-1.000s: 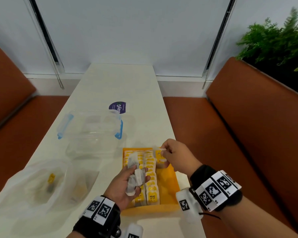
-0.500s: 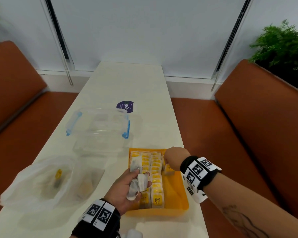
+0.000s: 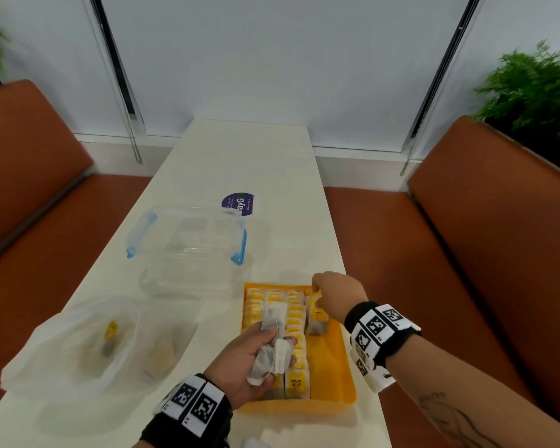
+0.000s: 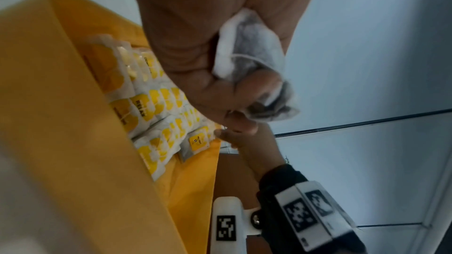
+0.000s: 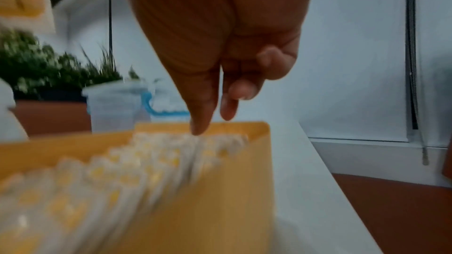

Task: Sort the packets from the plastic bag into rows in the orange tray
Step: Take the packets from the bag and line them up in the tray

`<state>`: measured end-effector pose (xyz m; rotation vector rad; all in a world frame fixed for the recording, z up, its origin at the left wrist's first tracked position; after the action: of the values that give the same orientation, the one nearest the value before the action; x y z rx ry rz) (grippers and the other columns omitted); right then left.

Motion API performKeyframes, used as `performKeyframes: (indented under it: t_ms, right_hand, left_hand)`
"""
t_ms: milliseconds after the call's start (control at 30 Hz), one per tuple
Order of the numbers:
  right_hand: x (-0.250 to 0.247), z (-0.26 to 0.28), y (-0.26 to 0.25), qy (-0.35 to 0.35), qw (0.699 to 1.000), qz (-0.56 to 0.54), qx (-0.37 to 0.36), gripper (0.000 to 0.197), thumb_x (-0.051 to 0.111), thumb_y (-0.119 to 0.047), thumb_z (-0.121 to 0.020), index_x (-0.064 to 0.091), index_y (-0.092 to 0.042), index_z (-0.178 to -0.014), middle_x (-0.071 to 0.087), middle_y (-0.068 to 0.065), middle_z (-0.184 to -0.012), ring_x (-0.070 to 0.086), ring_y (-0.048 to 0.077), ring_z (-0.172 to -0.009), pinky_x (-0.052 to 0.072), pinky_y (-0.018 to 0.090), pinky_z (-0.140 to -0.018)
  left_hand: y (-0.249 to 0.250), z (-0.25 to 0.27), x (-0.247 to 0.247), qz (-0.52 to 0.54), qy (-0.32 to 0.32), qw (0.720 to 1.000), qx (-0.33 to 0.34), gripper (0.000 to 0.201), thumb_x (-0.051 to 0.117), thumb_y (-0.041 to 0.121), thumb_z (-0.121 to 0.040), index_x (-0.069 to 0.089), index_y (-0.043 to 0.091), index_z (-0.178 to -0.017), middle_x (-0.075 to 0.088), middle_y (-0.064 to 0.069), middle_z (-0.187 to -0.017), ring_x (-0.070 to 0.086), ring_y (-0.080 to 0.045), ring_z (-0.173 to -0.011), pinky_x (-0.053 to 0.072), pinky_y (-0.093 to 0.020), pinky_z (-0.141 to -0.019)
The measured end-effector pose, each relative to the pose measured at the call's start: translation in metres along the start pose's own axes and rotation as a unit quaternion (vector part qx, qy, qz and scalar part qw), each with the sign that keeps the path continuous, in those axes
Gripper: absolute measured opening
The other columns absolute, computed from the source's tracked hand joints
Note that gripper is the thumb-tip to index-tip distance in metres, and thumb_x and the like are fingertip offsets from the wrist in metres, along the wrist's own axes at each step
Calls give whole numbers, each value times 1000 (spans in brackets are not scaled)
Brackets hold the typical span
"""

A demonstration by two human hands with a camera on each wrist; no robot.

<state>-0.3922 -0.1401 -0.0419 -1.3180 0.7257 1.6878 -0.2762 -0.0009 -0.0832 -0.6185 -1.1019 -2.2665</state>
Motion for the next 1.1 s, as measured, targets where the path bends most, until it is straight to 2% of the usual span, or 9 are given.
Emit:
performKeyframes:
  t_ms: [133, 200, 367, 467, 600, 767, 967, 1033, 1100]
  right_hand:
    - [-21, 20, -19, 37, 955, -261, -133, 49, 64, 0, -80, 60, -27, -120, 51, -8, -103, 48, 1, -74, 43, 19, -72]
    - [-24, 30, -32, 3, 923, -333, -195, 53, 68, 5, -77, 63, -30, -116, 53, -7, -101, 48, 2, -72, 48, 21, -77]
    - [-32, 37, -36, -7, 915, -362, -181, 16, 72, -1, -77, 74, -8, -92, 58, -12, -76, 51, 1, -68, 43, 14, -68]
    - [-41, 40, -31, 4, 915, -367, -170, 9, 75, -11, -78, 69, -18, -78, 57, -14, -73, 52, -4, -62, 42, 9, -63]
    - [-57, 42, -19, 35, 938, -312, -145, 14, 67, -17, -86, 71, -5, -91, 55, -15, -74, 52, -8, -61, 39, 5, -59]
    - [-58, 37, -1, 37, 984, -157, -80, 15, 61, -22, -89, 71, -11, -93, 53, -12, -72, 49, 3, -63, 32, 12, -53]
    - [-13, 24, -8, -75, 996, 12, -53, 20, 51, -13, -91, 70, -9, -97, 68, 4, -104, 63, 21, -93, 45, 28, -71]
    - [1, 15, -11, -94, 994, 48, -41, 23, 47, -9, -91, 69, -6, -97, 68, 8, -105, 64, 25, -95, 45, 30, -71]
    - [11, 7, -11, -98, 992, 76, -28, 22, 45, -6, -91, 65, -5, -84, 68, 8, -95, 62, 26, -87, 43, 30, -70]
  left_hand:
    - [-2, -4, 5, 2, -15, 1000, -11, 24, 58, 26, -76, 58, 14, -97, 69, -13, -80, 64, -22, -60, 38, -20, -50]
    - [-5, -1, 13, 27, -35, 998, -51, 22, 56, 26, -77, 58, 13, -95, 65, -15, -80, 63, -22, -54, 38, -16, -41]
    - [-8, 3, 22, 56, -90, 992, -71, 32, 65, 39, -69, 65, 9, -81, 65, -14, -81, 61, -24, -52, 37, -14, -32]
    - [-7, 7, 22, 78, -134, 986, -62, 54, 94, 31, -38, 71, 7, -80, 65, -18, -86, 61, -26, -55, 40, -18, -32]
    - [-6, 10, 18, 102, -131, 985, -53, 60, 97, 16, -24, 73, 7, -78, 67, -18, -85, 61, -26, -53, 39, -17, -32]
    - [-2, 11, 9, 107, -80, 991, -28, 80, 95, 6, -19, 61, 11, -91, 68, -15, -81, 59, -22, -50, 37, -16, -30]
    - [-1, 8, 0, 97, -35, 995, -17, 69, 86, -6, -26, 60, 12, -87, 69, -14, -76, 60, -23, -50, 37, -16, -31]
    - [-2, 7, -3, 111, -29, 993, -19, 62, 86, -5, -32, 61, 12, -87, 69, -15, -77, 62, -24, -52, 38, -16, -31]
    - [-2, 5, -5, 116, -32, 993, -17, 73, 90, -2, -23, 60, 13, -88, 70, -14, -79, 63, -25, -53, 39, -17, -31]
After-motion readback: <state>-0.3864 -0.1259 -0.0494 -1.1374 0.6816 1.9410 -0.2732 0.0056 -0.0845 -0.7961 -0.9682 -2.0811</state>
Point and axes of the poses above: each hand's wrist, its own z-axis away from the middle knuckle, its own x-axis out of the palm, y = z × x, the point moved 5 cm from there along -z, towards the middle knuckle
